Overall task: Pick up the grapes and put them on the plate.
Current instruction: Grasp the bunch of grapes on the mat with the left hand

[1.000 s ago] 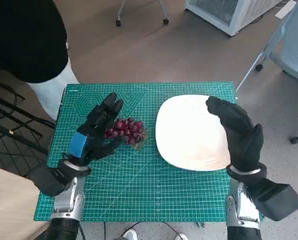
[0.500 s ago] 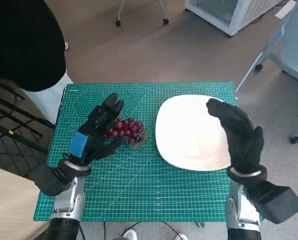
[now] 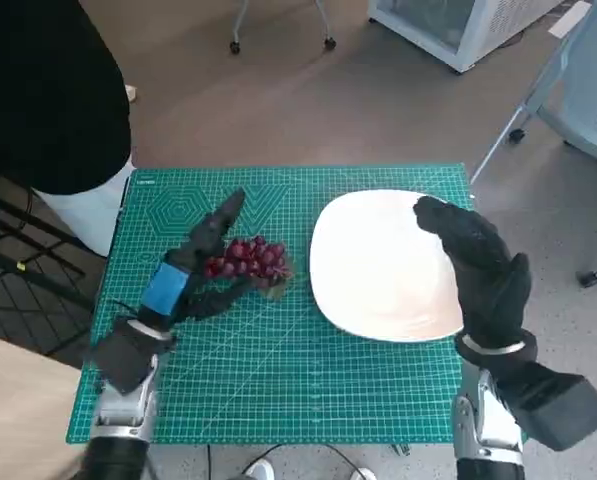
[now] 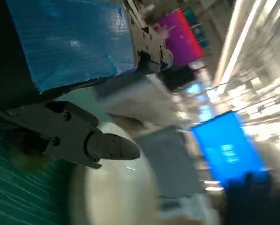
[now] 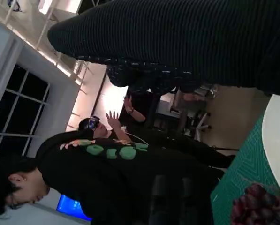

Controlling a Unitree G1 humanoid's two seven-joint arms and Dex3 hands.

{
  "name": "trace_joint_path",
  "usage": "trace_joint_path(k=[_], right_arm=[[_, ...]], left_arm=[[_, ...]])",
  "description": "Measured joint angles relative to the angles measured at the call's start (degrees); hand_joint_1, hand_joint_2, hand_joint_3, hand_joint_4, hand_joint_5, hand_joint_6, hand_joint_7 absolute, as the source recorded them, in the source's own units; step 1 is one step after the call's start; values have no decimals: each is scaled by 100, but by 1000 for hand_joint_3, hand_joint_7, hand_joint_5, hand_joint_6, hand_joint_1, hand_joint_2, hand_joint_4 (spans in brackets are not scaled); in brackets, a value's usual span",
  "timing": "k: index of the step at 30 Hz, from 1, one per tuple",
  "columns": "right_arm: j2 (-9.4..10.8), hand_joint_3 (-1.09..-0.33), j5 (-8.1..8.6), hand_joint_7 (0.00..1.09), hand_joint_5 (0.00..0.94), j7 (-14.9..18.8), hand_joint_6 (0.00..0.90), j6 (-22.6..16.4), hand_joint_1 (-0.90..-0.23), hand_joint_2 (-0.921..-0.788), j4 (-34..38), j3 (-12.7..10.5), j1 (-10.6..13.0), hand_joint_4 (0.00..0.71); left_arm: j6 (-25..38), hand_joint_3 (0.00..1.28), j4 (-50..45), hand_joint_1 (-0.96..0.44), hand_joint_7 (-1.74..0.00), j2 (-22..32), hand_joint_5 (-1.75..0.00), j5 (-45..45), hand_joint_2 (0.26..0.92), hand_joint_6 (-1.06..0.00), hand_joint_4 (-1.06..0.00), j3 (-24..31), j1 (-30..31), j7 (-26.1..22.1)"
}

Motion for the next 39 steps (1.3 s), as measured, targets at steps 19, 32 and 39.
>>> trace_joint_path(k=[19,32,39], right_arm=[[9,-722,0,310,0,-2,81,122,-675,-921,-52,-2,45,328],[8,-723,0,310,0,-3,81,122,-675,-921,-74,-24,82,327],[8,-724,-3,310,0,-4,81,121,-675,-921,-69,-28,83,327]], left_arm=[[3153,4,-1880,-446,-24,418,1,3874,692,-115,1,-1280,85,122],[4123,2,-1838,-429,-18,421,1,4046,693,-131,1,-1822,-262,-229],[4316,2,-1329,-410,-17,419,1,4087,693,-144,1,-2087,-645,-117]])
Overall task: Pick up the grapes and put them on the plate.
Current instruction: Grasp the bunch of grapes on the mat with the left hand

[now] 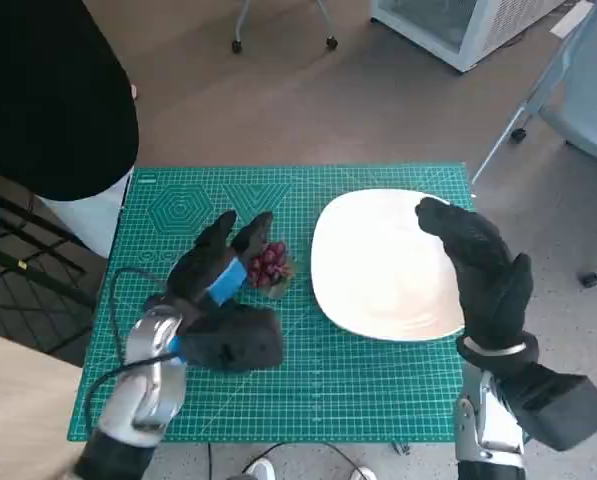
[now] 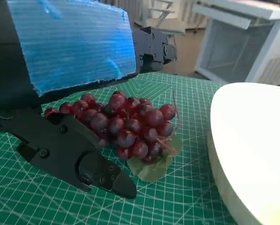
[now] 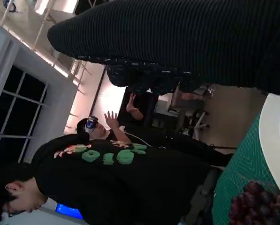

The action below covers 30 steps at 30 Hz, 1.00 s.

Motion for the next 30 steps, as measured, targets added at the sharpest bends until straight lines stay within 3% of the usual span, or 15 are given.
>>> trace_joint_path(k=[16,30], right_arm=[[-1,-731,-14,315,0,-24,77,5,-673,-921,12,6,-11,323],[-18,-735,4,323,0,-24,69,67,-671,-921,4,8,-18,321]], left_arm=[[388,5,2540,-369,-3,-313,1,147,706,-134,1,-740,-1218,795],[555,10,3471,-237,-12,-532,1,-322,727,-159,1,-852,-1811,780]])
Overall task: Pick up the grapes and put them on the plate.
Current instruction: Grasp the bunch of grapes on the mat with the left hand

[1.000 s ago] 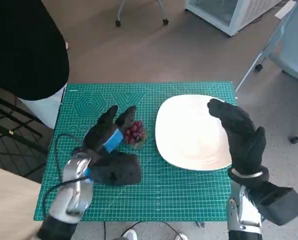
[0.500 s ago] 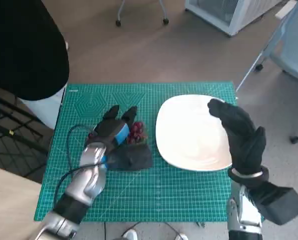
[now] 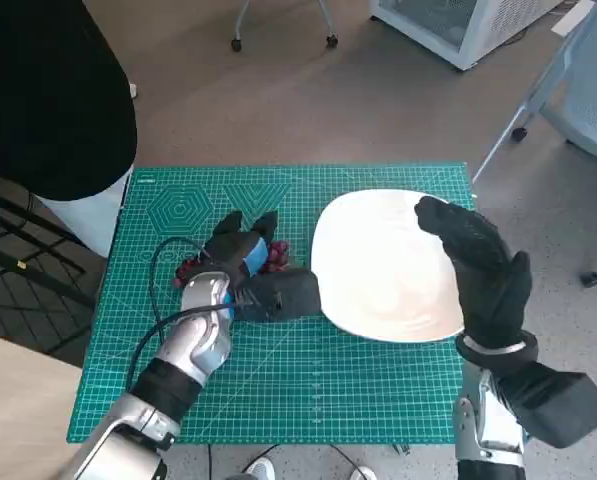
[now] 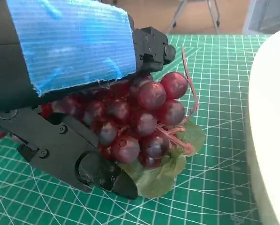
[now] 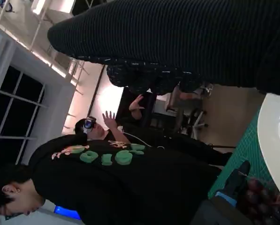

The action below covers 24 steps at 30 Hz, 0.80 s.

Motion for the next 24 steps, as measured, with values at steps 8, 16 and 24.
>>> trace_joint_path(k=[8,16,24], right_arm=[[-5,-735,1,328,1,0,67,13,-668,-921,0,-3,-1,321],[-8,-736,1,333,0,2,63,13,-668,-921,5,-4,-9,320],[-21,-737,2,339,0,3,60,14,-668,-921,30,-4,-56,320]], left_arm=[[-51,11,557,-226,-15,-40,1,-237,734,-174,1,-78,-326,-50],[-120,9,877,-221,-15,-66,1,-380,736,-182,1,-137,-496,31],[-172,9,1020,-224,-12,-91,-3,-442,744,-190,-10,-188,-565,152]])
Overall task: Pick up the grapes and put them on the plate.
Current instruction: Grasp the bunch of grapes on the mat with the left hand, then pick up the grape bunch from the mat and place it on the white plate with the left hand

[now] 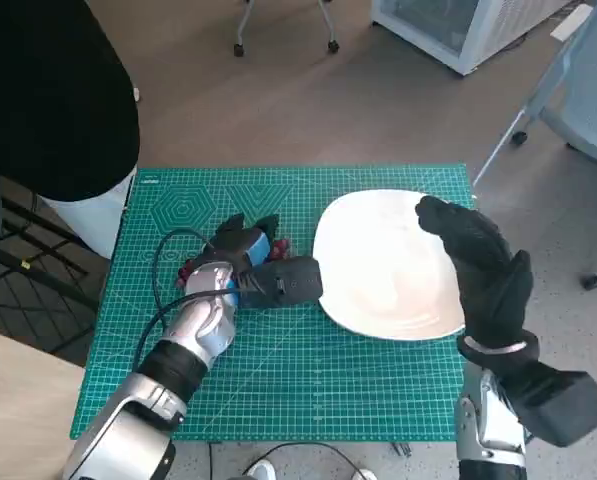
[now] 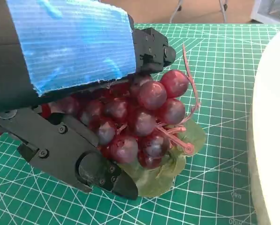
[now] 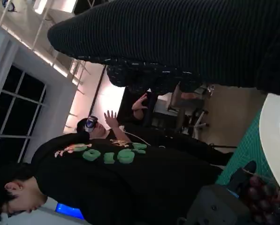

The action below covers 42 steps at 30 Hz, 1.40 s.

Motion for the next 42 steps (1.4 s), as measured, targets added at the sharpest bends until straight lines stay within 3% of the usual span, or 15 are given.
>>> trace_joint_path(k=[4,6,9,11,14,17,20,33,42], right_arm=[[-9,-739,5,343,0,1,58,7,-667,-921,5,1,-17,319],[-12,-739,7,345,0,3,58,12,-667,-921,6,1,-20,319],[-14,-739,8,347,0,7,56,17,-670,-921,6,1,-24,319],[-17,-738,9,349,0,11,55,19,-672,-921,7,0,-25,319],[-25,-738,13,352,0,22,54,21,-673,-921,10,-2,-27,319],[-35,-738,16,354,0,32,53,24,-673,-921,21,-4,-30,319],[-38,-738,16,357,0,37,51,26,-673,-921,36,-6,-35,319],[-39,-738,14,367,0,38,46,25,-673,-921,87,-7,-74,319],[-39,-739,16,374,0,45,42,9,-673,-921,130,-10,-100,319]], left_arm=[[-6,14,59,-206,-24,-17,-15,-30,762,-227,-46,-10,-26,65],[-19,14,109,-180,-38,-29,-30,-42,777,-291,-170,-19,-52,103],[-62,16,230,46,-182,-44,-442,-68,821,-521,-533,-38,-111,173],[-85,35,297,111,-500,-48,-790,-87,851,-639,-671,-62,-144,220],[-95,88,356,37,-965,-45,-1076,-92,888,-633,-643,-115,-169,309],[-83,158,386,14,-1200,-36,-1253,-76,910,-552,-554,-180,-173,372],[-76,214,426,6,-1314,-29,-1348,-39,917,-488,-488,-253,-187,400],[-55,246,528,3,-1377,-34,-1396,36,921,-451,-451,-411,-274,412],[-146,219,709,6,-1188,-35,-1466,31,921,-465,-536,-451,-380,399]])
